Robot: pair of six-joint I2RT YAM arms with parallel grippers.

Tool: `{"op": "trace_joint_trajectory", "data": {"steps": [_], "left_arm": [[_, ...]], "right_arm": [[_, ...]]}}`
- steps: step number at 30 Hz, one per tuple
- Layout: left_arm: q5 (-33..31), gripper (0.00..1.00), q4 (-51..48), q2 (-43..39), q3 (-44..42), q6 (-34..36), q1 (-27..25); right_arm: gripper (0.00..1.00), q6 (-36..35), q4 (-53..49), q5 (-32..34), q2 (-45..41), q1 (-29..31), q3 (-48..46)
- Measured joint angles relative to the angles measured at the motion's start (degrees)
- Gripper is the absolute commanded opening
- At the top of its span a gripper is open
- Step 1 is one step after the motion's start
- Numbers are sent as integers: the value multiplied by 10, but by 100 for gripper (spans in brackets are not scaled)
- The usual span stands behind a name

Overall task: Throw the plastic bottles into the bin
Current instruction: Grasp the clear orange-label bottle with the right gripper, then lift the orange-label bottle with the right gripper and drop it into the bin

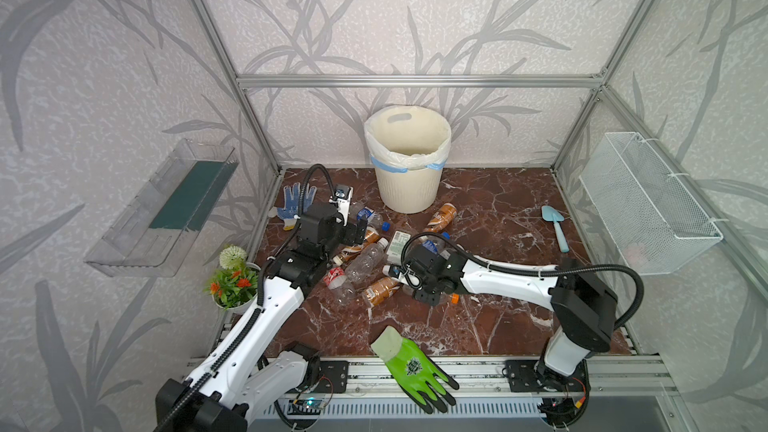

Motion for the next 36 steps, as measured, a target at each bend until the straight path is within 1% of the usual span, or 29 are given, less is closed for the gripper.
{"op": "trace_joint_trajectory", "data": {"steps": [6,11,16,21,25,29,33,36], "left_arm": [[9,94,0,0,0,0,0],[21,94,0,0,0,-5,0],[51,95,0,4,0,-1,-2],[83,94,-1,1,0,-5,-10],[97,94,-1,-25,-10,-18,-21],[112,94,-14,-52,-19,-28,-34],[120,94,-62,-48,-16,-23,-60],[116,94,-106,-40,-10,-14,-88]], "right_arm": [[51,24,27,26,-84,0,-6],[51,43,71,56,-175,-3,-37],[53,43,185,92,-309,-16,-95],[53,0,339,108,-399,-32,-109],[53,-53,453,100,-424,-35,-107],[53,-81,533,59,-420,-55,-93],[53,-69,586,2,-402,-99,-56],[53,-36,619,-48,-367,-143,-6]]}}
